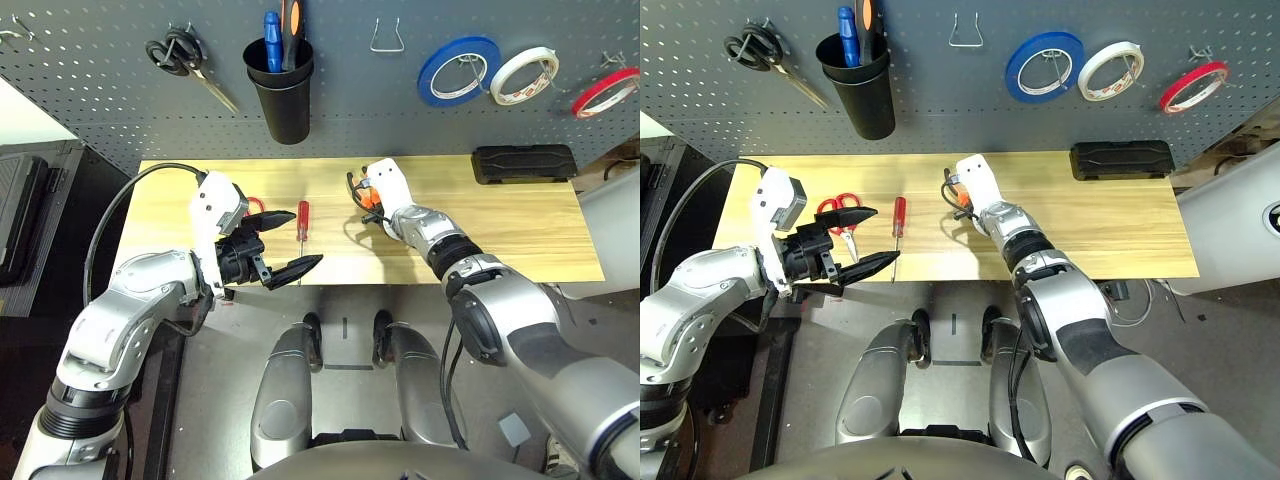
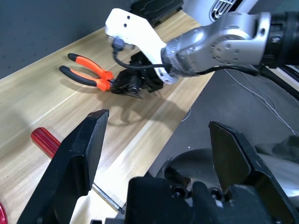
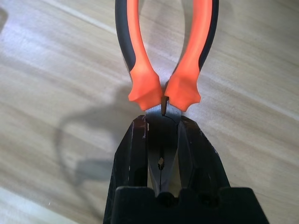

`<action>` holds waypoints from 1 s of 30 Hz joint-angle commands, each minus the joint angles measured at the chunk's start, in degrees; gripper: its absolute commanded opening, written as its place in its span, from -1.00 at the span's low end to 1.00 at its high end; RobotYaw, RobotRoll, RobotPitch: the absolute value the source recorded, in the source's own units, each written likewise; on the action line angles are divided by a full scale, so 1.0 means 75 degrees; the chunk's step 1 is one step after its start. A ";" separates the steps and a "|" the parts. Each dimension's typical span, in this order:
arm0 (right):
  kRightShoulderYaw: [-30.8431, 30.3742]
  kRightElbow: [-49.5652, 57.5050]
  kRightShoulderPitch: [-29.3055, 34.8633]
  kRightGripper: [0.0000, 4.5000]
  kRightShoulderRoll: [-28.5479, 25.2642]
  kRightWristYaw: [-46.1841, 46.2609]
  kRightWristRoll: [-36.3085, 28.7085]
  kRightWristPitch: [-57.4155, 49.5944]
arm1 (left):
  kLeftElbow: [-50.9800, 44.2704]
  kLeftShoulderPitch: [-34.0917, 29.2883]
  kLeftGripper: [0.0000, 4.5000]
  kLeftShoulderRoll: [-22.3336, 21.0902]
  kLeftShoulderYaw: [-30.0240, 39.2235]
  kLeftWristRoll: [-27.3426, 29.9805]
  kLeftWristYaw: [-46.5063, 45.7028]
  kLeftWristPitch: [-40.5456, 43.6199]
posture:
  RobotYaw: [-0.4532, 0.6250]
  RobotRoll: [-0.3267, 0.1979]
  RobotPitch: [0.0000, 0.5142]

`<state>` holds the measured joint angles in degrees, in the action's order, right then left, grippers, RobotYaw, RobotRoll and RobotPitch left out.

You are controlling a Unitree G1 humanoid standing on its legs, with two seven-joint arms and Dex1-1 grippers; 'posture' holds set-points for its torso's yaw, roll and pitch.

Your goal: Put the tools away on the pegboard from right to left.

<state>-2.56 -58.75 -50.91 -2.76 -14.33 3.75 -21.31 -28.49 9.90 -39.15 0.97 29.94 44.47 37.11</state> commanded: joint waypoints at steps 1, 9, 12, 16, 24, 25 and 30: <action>-0.0538 0.2596 0.1251 -0.68 -0.0308 -0.0665 0.0074 -0.0703 | 0.0073 -0.0053 1.00 0.0011 -0.0128 -0.0093 0.0045 -0.0138 | 0.07 0.25 0.07; -0.0831 0.7381 0.3189 -0.68 -0.0922 -0.1313 -0.0262 -0.2001 | 0.0301 -0.0032 1.00 0.0030 -0.0170 -0.0212 0.0110 -0.0441 | 0.04 0.25 -0.06; -0.0680 0.8164 0.3464 -0.68 -0.1087 -0.1488 -0.0500 -0.1637 | 0.0389 -0.0032 1.00 0.0020 -0.0163 -0.0243 0.0131 -0.0544 | 0.02 0.25 -0.09; -0.0615 0.8528 0.3600 -0.68 -0.1198 -0.1592 -0.0705 -0.1306 | 0.0472 -0.0030 1.00 0.0014 -0.0156 -0.0275 0.0154 -0.0650 | 0.01 0.25 -0.11; -0.0308 0.9209 0.3231 -0.68 -0.1263 -0.1590 -0.1138 -0.0860 | 0.0701 0.0086 1.00 -0.0218 0.0067 -0.0327 0.0432 -0.0843 | -0.01 0.25 -0.10; -0.0289 0.9304 0.3166 -0.68 -0.1262 -0.1555 -0.1146 -0.0816 | 0.0680 0.0075 1.00 -0.0253 0.0106 -0.0325 0.0472 -0.0873 | -0.02 0.25 -0.12; -0.0214 0.9456 0.2793 -0.68 -0.1193 -0.1304 -0.1118 -0.0433 | 0.0574 0.0365 1.00 -0.0215 0.0269 -0.0193 0.0450 -0.0884 | -0.03 0.25 -0.19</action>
<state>-4.79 10.33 -29.77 -11.91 -24.78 -3.97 -26.30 -23.59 12.74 -40.78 2.29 27.80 47.43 30.88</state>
